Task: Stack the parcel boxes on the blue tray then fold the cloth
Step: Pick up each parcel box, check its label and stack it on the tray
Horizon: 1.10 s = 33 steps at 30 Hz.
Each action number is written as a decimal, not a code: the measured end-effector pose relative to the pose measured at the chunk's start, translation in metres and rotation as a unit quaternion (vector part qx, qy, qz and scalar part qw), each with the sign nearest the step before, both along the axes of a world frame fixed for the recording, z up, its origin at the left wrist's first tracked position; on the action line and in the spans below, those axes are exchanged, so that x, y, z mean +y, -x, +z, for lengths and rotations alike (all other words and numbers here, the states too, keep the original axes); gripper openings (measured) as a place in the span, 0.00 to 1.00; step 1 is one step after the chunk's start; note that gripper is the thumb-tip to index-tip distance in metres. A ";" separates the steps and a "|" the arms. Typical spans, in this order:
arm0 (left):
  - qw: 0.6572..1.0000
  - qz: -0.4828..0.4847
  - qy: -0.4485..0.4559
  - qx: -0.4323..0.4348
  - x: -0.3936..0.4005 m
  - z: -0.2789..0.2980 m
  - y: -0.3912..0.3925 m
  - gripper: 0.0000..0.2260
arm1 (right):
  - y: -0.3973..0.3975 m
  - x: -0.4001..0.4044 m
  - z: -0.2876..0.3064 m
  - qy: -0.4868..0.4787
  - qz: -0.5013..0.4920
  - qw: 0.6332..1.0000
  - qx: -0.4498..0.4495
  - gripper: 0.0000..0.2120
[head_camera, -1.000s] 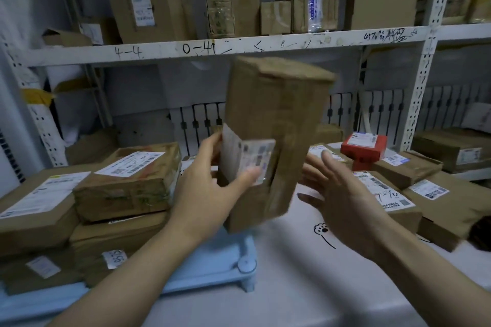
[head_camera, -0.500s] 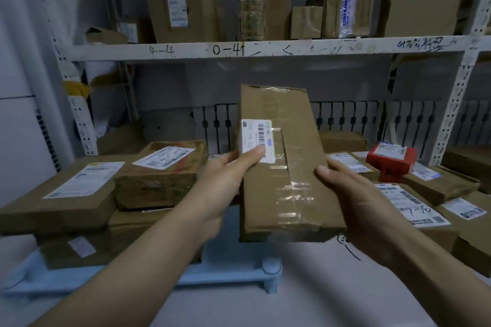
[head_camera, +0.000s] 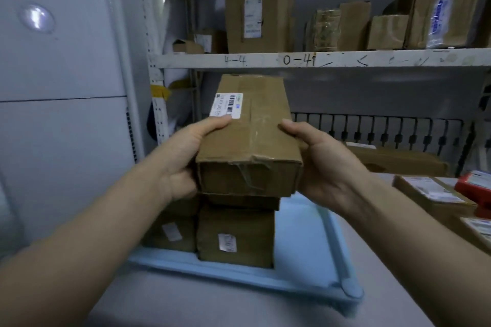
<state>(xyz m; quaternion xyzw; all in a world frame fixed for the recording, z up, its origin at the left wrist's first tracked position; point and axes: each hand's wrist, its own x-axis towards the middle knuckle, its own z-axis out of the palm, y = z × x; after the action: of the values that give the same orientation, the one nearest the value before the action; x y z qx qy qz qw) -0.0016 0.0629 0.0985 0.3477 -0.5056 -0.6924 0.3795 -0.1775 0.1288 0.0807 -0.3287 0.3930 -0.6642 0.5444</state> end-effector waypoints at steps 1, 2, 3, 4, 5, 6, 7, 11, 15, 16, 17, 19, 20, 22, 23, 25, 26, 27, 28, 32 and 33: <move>1.000 0.026 -0.002 -0.006 -0.007 0.002 -0.015 0.14 | -0.013 -0.011 0.002 -0.009 0.011 1.000 0.007 0.16; 0.999 0.047 -0.002 -0.011 -0.015 0.004 -0.030 0.14 | -0.027 -0.020 0.005 -0.019 0.018 0.999 0.021 0.15; 0.998 0.060 -0.003 -0.013 -0.022 0.005 -0.043 0.15 | -0.041 -0.027 0.008 -0.024 0.021 0.999 0.034 0.15; 0.997 0.071 -0.006 -0.016 -0.029 0.006 -0.056 0.16 | -0.055 -0.032 0.011 -0.025 0.020 0.998 0.048 0.14; 0.996 0.084 -0.009 -0.020 -0.036 0.006 -0.070 0.17 | -0.067 -0.038 0.012 -0.021 0.019 0.997 0.065 0.13; 0.995 0.099 -0.013 -0.029 -0.043 0.006 -0.081 0.16 | -0.076 -0.044 0.011 -0.017 0.017 0.997 0.079 0.13; 0.993 0.113 -0.020 -0.038 -0.050 0.005 -0.090 0.16 | -0.084 -0.049 0.009 -0.011 0.016 0.996 0.092 0.13; 0.987 0.132 -0.047 -0.076 -0.076 -0.004 -0.115 0.17 | -0.109 -0.066 0.001 -0.023 0.031 0.988 0.148 0.08; 0.986 0.117 -0.052 -0.105 -0.099 -0.013 -0.112 0.17 | -0.119 -0.069 -0.006 -0.042 0.032 0.977 0.206 0.05; 0.986 0.111 -0.049 -0.117 -0.103 -0.014 -0.110 0.18 | -0.118 -0.070 -0.008 -0.044 0.025 0.977 0.207 0.08; 0.985 0.106 -0.044 -0.128 -0.107 -0.015 -0.107 0.18 | -0.119 -0.070 -0.010 -0.047 0.017 0.977 0.208 0.10; 0.982 0.107 -0.036 -0.148 -0.114 -0.017 -0.103 0.18 | -0.116 -0.074 -0.013 -0.056 0.006 0.972 0.229 0.06; 0.980 0.112 -0.030 -0.161 -0.116 -0.019 -0.102 0.19 | -0.117 -0.075 -0.014 -0.060 0.004 0.966 0.250 0.12; 0.975 0.118 -0.016 -0.189 -0.119 -0.023 -0.100 0.21 | -0.118 -0.077 -0.016 -0.059 0.001 0.955 0.292 0.24; 0.973 0.117 -0.010 -0.200 -0.119 -0.025 -0.099 0.22 | -0.118 -0.077 -0.017 -0.053 -0.006 0.948 0.312 0.26; 0.969 0.122 0.007 -0.216 -0.118 -0.026 -0.099 0.23 | -0.118 -0.076 -0.018 -0.039 -0.014 0.946 0.323 0.28; 0.966 0.125 0.016 -0.224 -0.118 -0.025 -0.099 0.23 | -0.119 -0.076 -0.019 -0.036 -0.015 0.946 0.321 0.28; 0.964 0.128 0.023 -0.231 -0.117 -0.025 -0.098 0.23 | -0.120 -0.074 -0.018 -0.033 -0.014 0.946 0.322 0.28; 0.963 0.130 0.027 -0.235 -0.116 -0.025 -0.098 0.23 | -0.119 -0.072 -0.018 -0.030 -0.013 0.945 0.326 0.26; 0.950 0.140 0.056 -0.274 -0.109 -0.022 -0.094 0.20 | -0.116 -0.059 -0.019 -0.017 -0.007 0.928 0.372 0.12; 0.946 0.146 0.063 -0.282 -0.106 -0.021 -0.094 0.19 | -0.115 -0.057 -0.019 -0.016 -0.005 0.926 0.377 0.09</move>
<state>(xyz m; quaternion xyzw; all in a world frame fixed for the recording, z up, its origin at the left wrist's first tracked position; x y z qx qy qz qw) 0.0928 -0.0429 0.0777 0.5738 -0.5785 -0.4700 0.3395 -0.0627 0.0715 0.0620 -0.5444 0.5814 -0.4877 0.3575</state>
